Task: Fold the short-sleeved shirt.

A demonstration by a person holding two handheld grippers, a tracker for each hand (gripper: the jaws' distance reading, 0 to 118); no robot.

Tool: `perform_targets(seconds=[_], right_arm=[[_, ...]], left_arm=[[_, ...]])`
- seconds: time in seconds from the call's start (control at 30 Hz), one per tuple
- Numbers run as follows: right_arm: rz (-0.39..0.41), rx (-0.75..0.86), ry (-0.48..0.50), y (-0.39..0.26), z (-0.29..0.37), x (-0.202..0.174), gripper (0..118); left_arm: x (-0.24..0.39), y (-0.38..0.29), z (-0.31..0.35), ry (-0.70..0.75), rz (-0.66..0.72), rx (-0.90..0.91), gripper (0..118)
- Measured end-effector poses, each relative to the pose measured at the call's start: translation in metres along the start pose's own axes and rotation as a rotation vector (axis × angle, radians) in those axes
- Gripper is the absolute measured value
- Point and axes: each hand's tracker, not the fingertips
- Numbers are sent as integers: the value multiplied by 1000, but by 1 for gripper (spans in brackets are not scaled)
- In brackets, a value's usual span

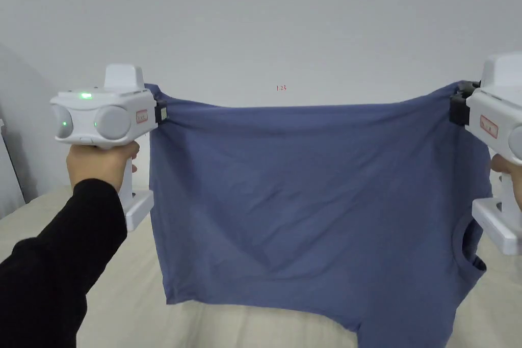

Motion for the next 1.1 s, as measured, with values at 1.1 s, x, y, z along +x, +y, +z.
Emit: perform_targets(seconds=[1.1], right_arm=[[-88, -366, 115, -276, 59, -11, 5]], left_arm=[[14, -277, 26, -58, 94, -321, 0]])
